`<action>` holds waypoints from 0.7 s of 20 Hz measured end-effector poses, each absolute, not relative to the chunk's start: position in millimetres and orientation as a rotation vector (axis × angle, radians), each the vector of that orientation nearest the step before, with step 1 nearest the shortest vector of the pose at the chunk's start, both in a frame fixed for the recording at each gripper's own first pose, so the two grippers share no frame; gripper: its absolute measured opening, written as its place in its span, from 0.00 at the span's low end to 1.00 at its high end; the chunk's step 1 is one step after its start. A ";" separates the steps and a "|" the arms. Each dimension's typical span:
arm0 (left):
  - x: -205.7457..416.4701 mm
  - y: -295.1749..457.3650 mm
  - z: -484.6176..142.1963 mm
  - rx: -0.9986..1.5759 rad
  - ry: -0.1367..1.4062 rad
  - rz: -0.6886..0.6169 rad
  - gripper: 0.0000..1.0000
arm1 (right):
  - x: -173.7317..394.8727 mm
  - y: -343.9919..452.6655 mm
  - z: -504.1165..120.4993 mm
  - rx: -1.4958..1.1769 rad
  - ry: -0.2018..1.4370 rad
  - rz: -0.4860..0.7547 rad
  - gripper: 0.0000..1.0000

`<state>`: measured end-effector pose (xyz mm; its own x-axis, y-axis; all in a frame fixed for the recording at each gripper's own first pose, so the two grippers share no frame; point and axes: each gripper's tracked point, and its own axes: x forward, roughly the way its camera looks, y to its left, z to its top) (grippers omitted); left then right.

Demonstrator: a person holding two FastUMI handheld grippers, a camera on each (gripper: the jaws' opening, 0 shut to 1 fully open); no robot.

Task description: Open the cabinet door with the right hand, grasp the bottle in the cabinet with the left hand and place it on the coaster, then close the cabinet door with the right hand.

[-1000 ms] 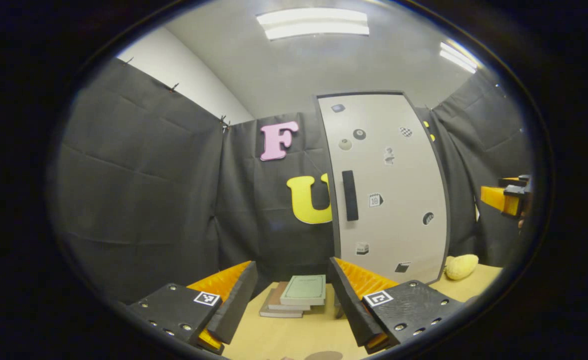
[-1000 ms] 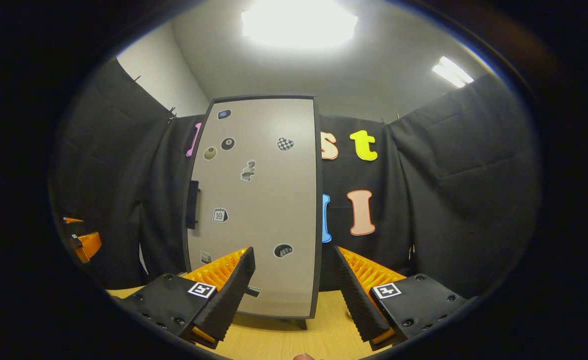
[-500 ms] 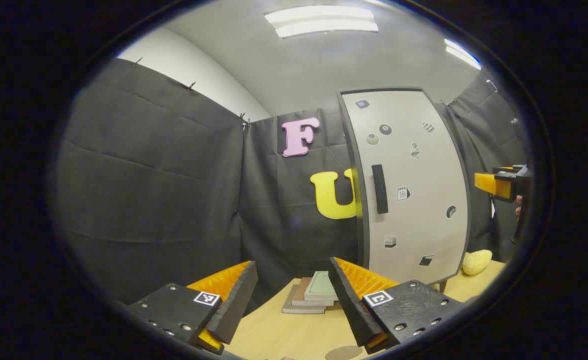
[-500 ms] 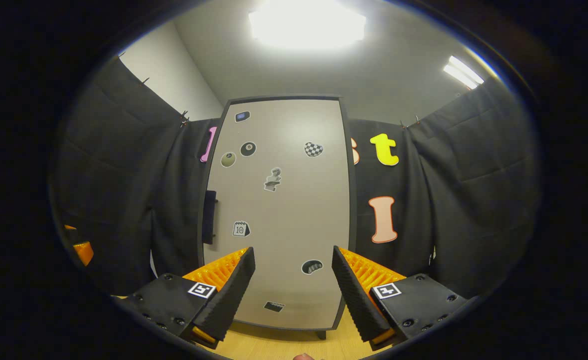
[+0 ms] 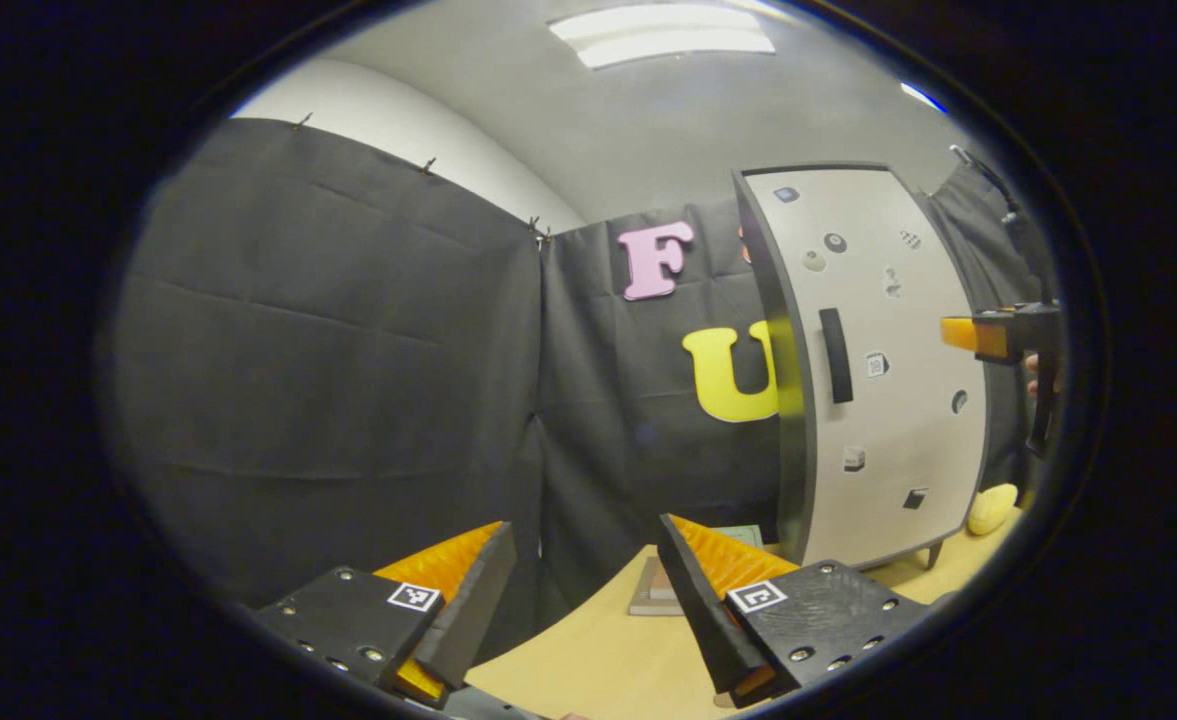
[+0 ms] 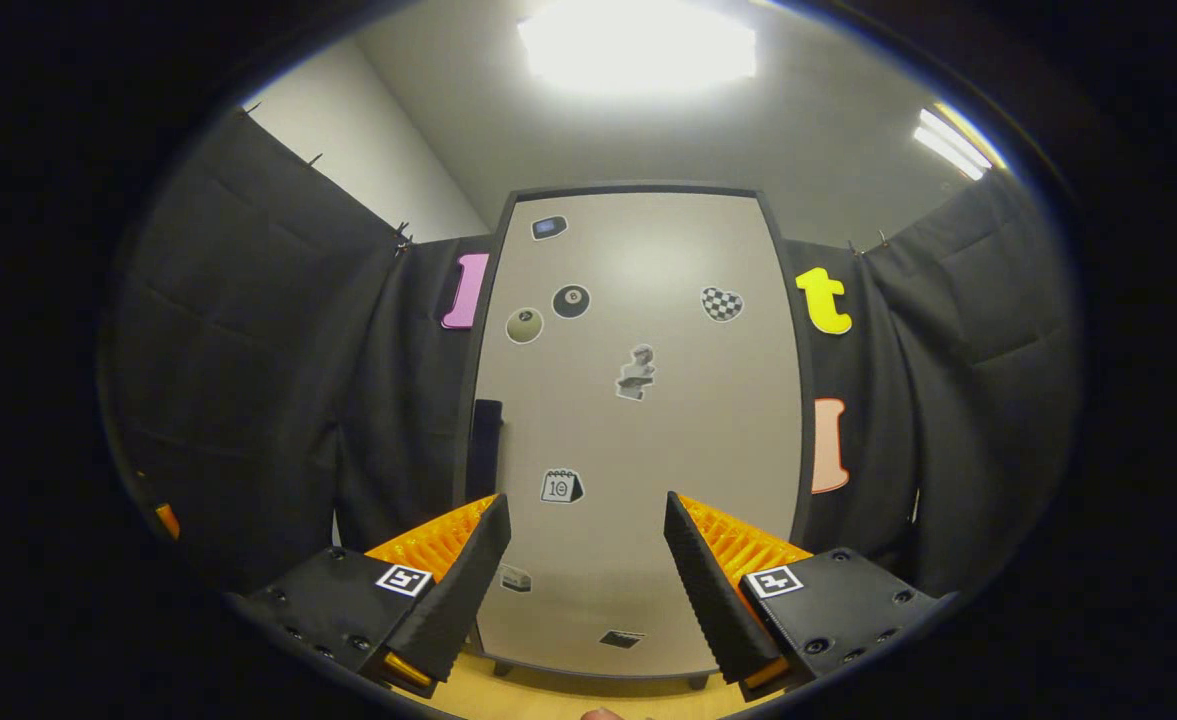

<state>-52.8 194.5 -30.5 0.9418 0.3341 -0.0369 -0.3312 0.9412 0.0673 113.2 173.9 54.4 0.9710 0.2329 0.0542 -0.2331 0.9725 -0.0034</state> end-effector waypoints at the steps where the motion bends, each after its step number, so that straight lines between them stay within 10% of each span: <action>1: -56.2 203.0 -33.3 0.059 0.050 0.351 0.88 | 116.5 181.8 57.2 0.005 -0.056 0.243 0.98; 14: -74.8 284.0 -53.2 0.101 0.077 0.481 0.88 | 195.5 260.8 55.6 0.064 0.041 0.270 0.98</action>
